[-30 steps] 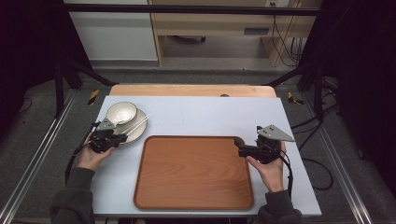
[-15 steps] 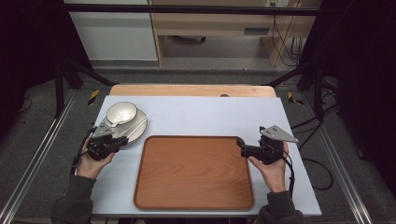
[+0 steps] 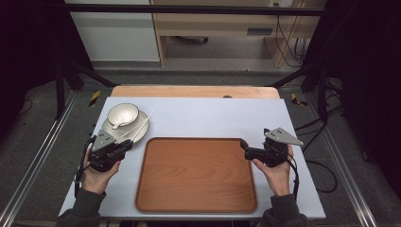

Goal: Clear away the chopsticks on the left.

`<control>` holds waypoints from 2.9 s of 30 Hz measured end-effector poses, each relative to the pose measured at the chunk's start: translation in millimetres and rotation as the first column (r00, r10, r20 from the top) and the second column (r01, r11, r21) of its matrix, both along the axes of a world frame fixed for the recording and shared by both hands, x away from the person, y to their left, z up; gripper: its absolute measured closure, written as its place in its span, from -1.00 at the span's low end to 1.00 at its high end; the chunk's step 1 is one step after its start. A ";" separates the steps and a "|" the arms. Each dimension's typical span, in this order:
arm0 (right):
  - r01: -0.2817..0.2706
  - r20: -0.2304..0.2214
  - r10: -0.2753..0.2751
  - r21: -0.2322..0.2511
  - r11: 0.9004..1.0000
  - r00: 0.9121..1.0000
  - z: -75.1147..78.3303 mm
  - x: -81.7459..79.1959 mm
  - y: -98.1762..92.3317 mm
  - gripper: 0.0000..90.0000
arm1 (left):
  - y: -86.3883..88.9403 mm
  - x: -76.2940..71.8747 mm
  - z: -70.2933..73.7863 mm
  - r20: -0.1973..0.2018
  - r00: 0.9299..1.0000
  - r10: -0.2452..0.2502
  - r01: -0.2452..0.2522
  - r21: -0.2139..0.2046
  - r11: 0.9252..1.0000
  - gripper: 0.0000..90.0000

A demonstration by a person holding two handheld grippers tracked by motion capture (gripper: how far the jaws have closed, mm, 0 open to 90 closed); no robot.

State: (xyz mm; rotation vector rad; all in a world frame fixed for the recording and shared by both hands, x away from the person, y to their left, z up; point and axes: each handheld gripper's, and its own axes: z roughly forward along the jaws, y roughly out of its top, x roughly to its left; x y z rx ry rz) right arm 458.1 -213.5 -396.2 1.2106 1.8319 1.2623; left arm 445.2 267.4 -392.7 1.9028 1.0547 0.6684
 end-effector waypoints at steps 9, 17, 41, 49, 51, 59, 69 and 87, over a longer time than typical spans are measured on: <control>0.004 -0.003 -0.004 -0.002 1.000 1.000 -0.5 -0.1 -0.4 -0.87 | -26.7 -24.4 0.1 -0.007 0.991 0.133 -0.133 -0.089 0.987 0.87; 0.001 -0.002 -0.001 0.012 1.000 1.000 0.2 -0.5 -2.5 -0.87 | -48.9 -44.4 -22.9 -0.020 0.966 0.258 -0.258 -0.160 0.953 0.87; -0.009 -0.017 0.009 -0.007 1.000 1.000 -4.4 1.9 1.2 -0.87 | -79.2 -54.4 -87.7 -0.151 0.920 0.363 -0.379 -0.098 0.920 0.87; -0.009 -0.015 0.009 -0.005 1.000 1.000 -4.0 1.7 0.7 -0.87 | -80.7 -49.2 -90.6 -0.186 0.904 0.384 -0.401 -0.061 0.914 0.87; -0.009 -0.015 0.009 -0.005 1.000 1.000 -4.0 1.7 0.7 -0.87 | -81.9 -48.3 -91.1 -0.190 0.903 0.385 -0.401 -0.053 0.915 0.87; -0.009 -0.015 0.009 -0.004 1.000 1.000 -3.9 1.6 0.7 -0.87 | -82.4 -47.3 -90.2 -0.194 0.904 0.382 -0.397 -0.044 0.917 0.79; -0.012 -0.012 0.012 -0.001 1.000 1.000 -3.6 1.6 -0.1 -0.87 | -77.5 -46.7 -73.6 -0.152 0.926 0.346 -0.359 -0.070 0.931 0.67; -0.003 -0.006 0.003 0.014 1.000 1.000 -1.8 0.2 -2.0 -0.89 | -34.8 -11.9 -1.1 -0.019 1.000 0.012 -0.013 -0.070 0.997 -0.43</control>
